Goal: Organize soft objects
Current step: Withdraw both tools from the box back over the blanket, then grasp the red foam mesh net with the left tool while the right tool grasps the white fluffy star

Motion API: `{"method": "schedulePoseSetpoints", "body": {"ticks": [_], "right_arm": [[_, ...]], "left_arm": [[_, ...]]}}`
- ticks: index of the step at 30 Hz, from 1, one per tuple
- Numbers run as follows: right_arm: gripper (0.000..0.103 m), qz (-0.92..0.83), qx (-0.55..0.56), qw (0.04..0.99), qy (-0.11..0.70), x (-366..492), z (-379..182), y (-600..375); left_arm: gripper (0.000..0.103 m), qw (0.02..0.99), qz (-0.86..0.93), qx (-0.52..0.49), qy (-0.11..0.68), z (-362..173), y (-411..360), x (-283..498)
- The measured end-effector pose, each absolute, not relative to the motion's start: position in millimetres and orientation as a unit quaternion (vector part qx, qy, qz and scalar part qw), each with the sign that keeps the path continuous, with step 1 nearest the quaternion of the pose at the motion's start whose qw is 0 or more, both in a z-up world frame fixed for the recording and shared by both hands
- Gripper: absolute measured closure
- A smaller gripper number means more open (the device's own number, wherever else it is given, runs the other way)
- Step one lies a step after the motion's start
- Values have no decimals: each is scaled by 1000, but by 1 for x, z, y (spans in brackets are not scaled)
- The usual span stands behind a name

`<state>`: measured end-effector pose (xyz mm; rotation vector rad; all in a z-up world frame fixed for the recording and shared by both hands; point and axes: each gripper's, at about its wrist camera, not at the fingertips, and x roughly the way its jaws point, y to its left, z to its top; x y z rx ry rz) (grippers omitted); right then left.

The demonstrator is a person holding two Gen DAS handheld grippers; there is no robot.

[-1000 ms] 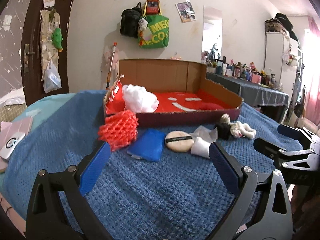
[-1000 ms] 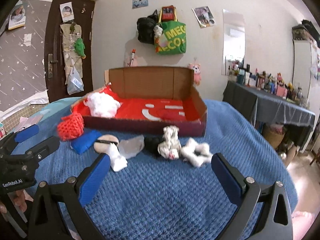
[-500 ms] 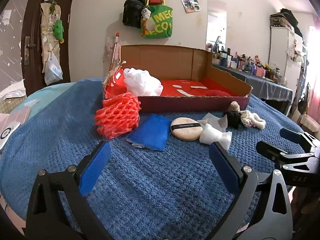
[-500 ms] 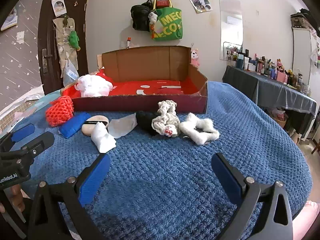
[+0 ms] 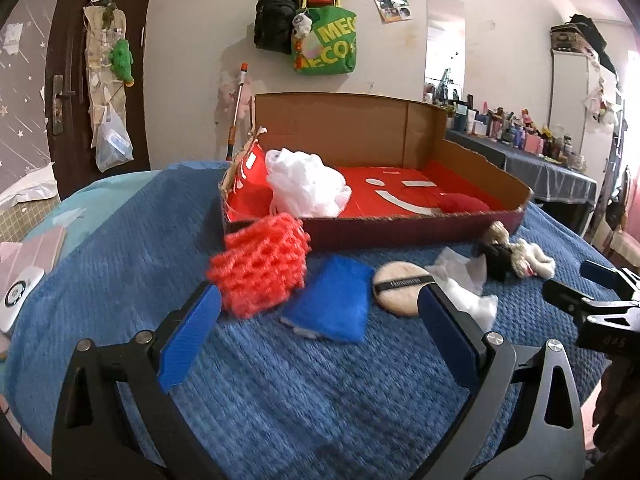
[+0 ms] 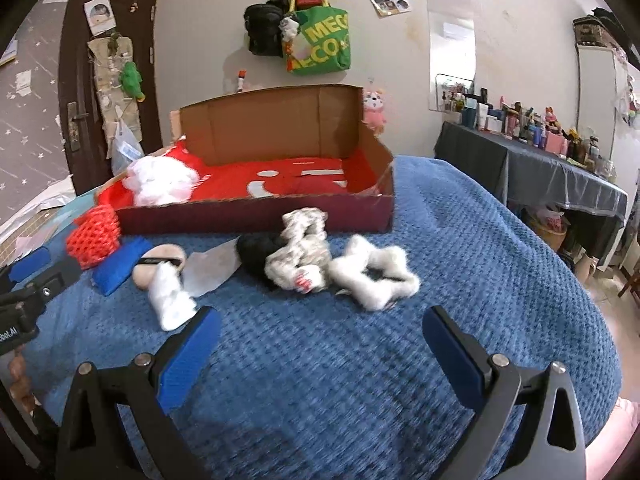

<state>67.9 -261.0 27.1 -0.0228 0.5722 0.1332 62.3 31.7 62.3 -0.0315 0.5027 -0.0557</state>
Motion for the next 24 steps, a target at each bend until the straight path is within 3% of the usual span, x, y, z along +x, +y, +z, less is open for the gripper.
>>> {"method": "schedulePoseSetpoints", "body": {"ticks": [14, 17, 20, 23, 24], "right_arm": [[0, 50, 5, 927, 371, 127, 29, -295], [3, 51, 0, 921, 385, 134, 28, -296], [13, 55, 3, 916, 397, 143, 27, -298], [24, 71, 16, 909, 409, 148, 23, -300], [25, 75, 17, 908, 412, 149, 22, -300]], "left_arm": [[5, 954, -27, -1, 300, 69, 51, 111], [14, 949, -32, 4, 313, 67, 52, 120], [18, 945, -35, 2, 326, 63, 54, 128], [29, 941, -39, -4, 337, 60, 57, 134], [36, 940, -41, -9, 339, 59, 59, 135]]}}
